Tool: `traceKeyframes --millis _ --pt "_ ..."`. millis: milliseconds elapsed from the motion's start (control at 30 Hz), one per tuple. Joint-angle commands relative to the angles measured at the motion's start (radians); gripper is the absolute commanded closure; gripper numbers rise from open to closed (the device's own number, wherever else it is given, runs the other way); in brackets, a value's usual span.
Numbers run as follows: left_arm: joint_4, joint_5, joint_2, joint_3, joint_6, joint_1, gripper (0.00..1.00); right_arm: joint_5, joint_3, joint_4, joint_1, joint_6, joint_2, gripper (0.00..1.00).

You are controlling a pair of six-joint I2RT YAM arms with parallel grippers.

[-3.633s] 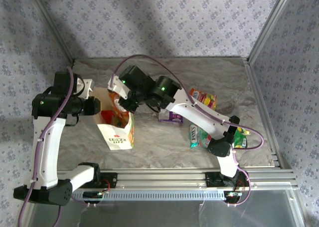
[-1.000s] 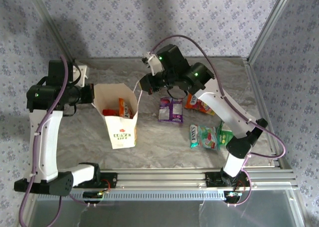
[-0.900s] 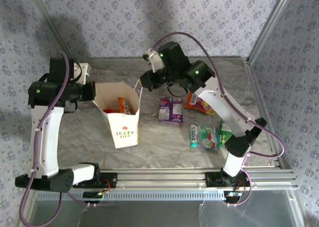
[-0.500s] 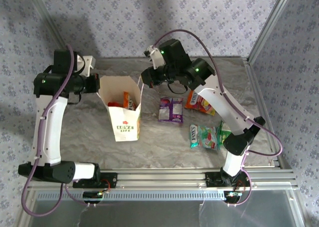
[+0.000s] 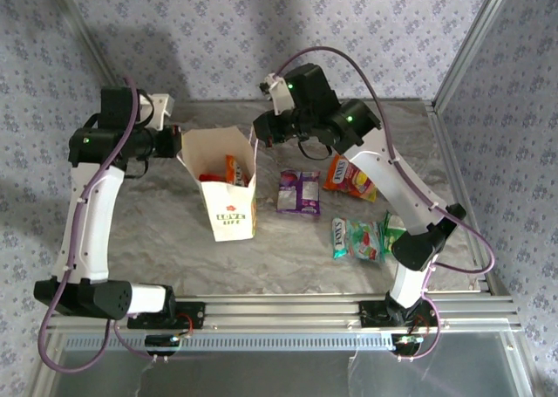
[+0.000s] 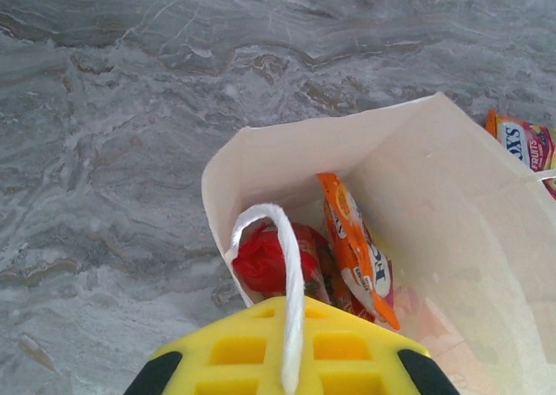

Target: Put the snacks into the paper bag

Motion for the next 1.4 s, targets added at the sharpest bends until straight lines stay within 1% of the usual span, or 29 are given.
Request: traceKeyframes --millis 0,167,500,667,767,900,1233,1367 --pt "0.057 0.014 -0.04 -0.032 0.006 0.008 0.97 0.013 -0.032 0.048 -0.008 -0.009 -0.042 1.0" --pt "0.057 -0.011 -0.064 -0.072 0.001 0.008 0.95 -0.011 -0.084 0.06 -0.009 0.003 -0.062 1.0" --pt "0.054 -0.023 -0.075 -0.063 -0.013 0.008 0.9 -0.031 -0.223 0.117 -0.004 0.025 -0.146 1.0" --pt "0.069 -0.014 -0.064 -0.054 -0.012 0.008 0.9 0.009 -0.3 0.159 0.001 0.028 -0.21 1.0" --pt "0.063 0.017 -0.042 -0.033 0.004 0.007 0.88 0.036 -0.332 0.167 0.006 0.032 -0.246 1.0" --pt "0.058 0.02 -0.012 -0.018 0.022 0.001 0.87 0.062 -0.378 0.191 0.018 0.036 -0.292 1.0" --pt "0.069 -0.005 0.014 -0.009 0.028 -0.011 0.87 0.098 -0.418 0.2 0.043 0.043 -0.329 1.0" --pt "0.064 -0.009 0.008 -0.009 0.023 -0.018 0.87 0.123 -0.425 0.189 0.038 0.043 -0.321 1.0"
